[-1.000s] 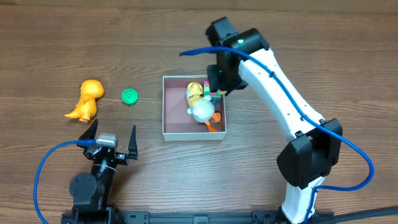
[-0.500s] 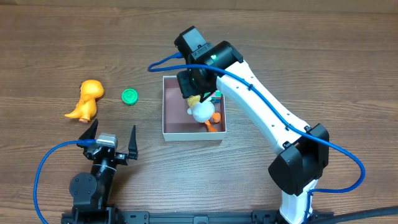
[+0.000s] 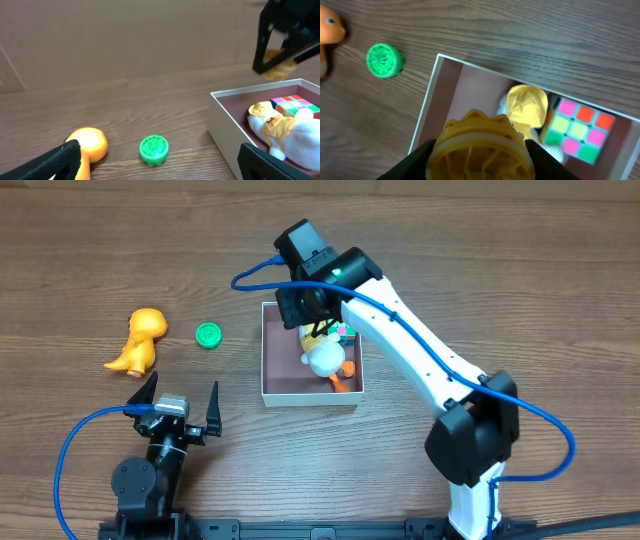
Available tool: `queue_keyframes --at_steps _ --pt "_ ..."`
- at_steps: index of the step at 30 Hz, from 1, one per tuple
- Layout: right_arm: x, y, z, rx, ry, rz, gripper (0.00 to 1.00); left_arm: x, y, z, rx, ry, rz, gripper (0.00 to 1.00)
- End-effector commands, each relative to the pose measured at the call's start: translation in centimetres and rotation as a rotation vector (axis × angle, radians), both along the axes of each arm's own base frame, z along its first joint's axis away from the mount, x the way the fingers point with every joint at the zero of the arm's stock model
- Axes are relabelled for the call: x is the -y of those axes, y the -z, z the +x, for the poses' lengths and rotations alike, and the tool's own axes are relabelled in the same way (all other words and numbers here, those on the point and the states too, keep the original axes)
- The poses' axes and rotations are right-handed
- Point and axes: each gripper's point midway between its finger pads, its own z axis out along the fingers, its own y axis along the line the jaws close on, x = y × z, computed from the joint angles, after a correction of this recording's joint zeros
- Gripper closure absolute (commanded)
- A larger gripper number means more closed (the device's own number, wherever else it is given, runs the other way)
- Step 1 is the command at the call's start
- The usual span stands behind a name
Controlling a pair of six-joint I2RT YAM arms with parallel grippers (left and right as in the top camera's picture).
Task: Pack container
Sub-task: 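Carry the yellow lattice ball over the box and release it inside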
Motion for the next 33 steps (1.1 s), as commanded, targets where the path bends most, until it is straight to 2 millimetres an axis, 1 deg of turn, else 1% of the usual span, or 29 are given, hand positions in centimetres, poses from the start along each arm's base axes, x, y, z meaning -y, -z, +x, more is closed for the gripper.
queue_keyframes --at_steps 1,3,6,9,12,16,27,33 --pt "-0.3 1.6 0.2 -0.024 -0.003 -0.006 0.47 -0.2 0.0 0.0 0.007 -0.010 0.009 0.00" --pt "-0.5 1.6 0.3 -0.021 -0.004 0.001 0.47 -0.2 0.0 0.0 0.007 -0.010 0.009 0.00" --pt "-0.7 1.5 0.5 -0.008 -0.005 0.010 0.43 -0.2 0.0 0.0 0.007 -0.010 0.009 0.00" --pt "-0.9 1.8 0.6 -0.008 -0.006 0.013 0.43 -0.2 0.0 0.0 0.007 -0.010 0.009 0.00" --pt "-1.0 2.6 0.7 -0.019 -0.006 0.006 0.43 -0.2 0.0 0.0 0.007 -0.010 0.009 0.00" --pt "-1.4 4.4 0.6 -0.057 -0.016 0.008 0.43 -0.2 0.0 0.0 0.007 -0.010 0.009 0.00" --pt "-1.8 6.0 0.8 -0.077 -0.019 0.007 0.43 -0.2 0.0 0.0 0.007 -0.010 0.009 0.00" --pt "-1.8 7.4 0.7 -0.101 -0.020 -0.008 0.43 -0.2 0.0 0.0 0.007 -0.010 0.009 0.00"
